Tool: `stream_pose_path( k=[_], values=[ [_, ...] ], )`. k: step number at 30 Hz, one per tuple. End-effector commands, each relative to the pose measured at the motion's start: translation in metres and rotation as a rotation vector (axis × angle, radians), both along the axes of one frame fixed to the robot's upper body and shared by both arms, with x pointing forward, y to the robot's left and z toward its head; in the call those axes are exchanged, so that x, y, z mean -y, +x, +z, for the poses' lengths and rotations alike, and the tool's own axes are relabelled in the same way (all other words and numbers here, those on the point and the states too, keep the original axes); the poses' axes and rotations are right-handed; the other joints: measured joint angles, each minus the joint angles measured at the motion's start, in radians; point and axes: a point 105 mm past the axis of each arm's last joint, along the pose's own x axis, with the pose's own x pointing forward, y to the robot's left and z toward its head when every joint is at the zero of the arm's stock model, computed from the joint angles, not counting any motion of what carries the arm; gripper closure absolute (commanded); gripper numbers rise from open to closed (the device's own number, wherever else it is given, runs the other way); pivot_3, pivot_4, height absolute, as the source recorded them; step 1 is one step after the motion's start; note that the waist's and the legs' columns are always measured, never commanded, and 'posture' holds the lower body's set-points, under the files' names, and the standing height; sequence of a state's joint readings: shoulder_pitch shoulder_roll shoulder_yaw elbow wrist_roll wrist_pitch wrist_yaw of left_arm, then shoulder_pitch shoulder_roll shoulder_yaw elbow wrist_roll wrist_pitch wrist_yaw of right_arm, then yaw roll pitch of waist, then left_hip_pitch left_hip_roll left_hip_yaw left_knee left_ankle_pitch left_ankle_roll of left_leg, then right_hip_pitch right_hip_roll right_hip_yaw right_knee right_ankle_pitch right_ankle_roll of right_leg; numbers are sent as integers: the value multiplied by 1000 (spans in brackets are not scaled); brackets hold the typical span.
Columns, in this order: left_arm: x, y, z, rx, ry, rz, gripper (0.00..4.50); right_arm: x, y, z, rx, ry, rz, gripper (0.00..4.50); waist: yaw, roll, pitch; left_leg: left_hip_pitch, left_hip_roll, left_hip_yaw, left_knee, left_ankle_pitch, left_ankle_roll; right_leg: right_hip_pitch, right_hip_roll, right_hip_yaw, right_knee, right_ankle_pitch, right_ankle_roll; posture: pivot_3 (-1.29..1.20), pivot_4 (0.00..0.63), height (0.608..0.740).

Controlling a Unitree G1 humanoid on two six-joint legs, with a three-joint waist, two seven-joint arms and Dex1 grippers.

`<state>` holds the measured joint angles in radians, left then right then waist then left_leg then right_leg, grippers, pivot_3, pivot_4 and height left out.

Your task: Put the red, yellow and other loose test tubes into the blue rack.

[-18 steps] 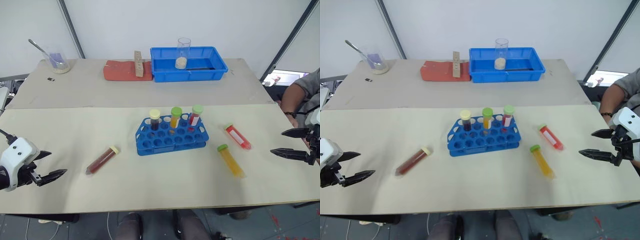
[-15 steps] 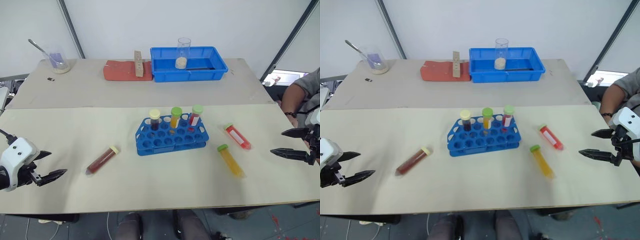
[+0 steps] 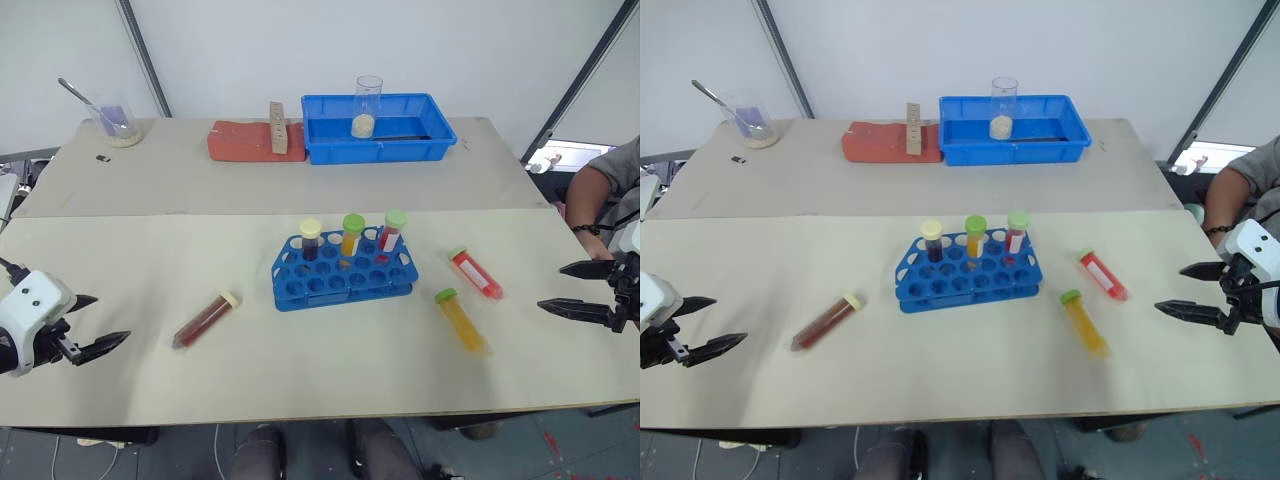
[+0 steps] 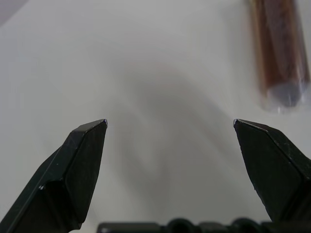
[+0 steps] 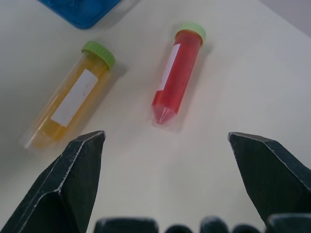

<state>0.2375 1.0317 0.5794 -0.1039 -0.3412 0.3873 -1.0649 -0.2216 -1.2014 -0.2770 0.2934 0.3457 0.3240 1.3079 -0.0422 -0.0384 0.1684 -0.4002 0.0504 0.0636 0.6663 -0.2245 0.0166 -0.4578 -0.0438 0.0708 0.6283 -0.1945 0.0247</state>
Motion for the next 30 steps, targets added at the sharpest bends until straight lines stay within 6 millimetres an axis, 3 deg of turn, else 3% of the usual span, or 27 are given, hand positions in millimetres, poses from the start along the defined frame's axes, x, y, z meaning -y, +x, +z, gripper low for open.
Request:
stream_pose_path(
  k=[1,3,8,14,19,25,30],
  values=[
    [8,2,11,32,-8,-49,40,2,2,13,60,-1,13,0,-1,0,0,0,0,0,0,0,0,0,0,0,0,0,0,0,150,740],
    [18,1,14,25,-22,-83,40,3,2,14,63,2,17,0,-1,0,0,0,0,0,0,0,0,0,0,0,0,0,0,0,150,740],
    [69,-1,23,16,-57,-275,40,-9,5,20,74,16,62,0,0,0,0,0,0,0,0,0,0,0,0,1,0,0,0,0,150,740],
    [135,-5,32,22,-102,-499,40,-45,11,26,72,33,171,0,0,0,0,1,0,-1,0,0,0,1,1,0,2,0,1,0,150,740],
    [175,-8,37,44,-128,-664,40,-70,34,20,34,-64,137,0,-6,0,0,1,-1,-1,1,0,0,1,2,2,3,1,2,0,150,740],
    [200,-15,42,65,-142,-818,40,-80,70,5,-89,-141,1,0,-3,0,0,0,-1,-2,1,0,0,1,2,2,2,1,1,0,150,740],
    [211,-18,39,80,-132,-888,40,-67,101,-12,-138,-257,-112,0,-1,0,0,-2,-2,-2,3,0,0,1,2,2,1,2,1,0,150,740]
  ],
)
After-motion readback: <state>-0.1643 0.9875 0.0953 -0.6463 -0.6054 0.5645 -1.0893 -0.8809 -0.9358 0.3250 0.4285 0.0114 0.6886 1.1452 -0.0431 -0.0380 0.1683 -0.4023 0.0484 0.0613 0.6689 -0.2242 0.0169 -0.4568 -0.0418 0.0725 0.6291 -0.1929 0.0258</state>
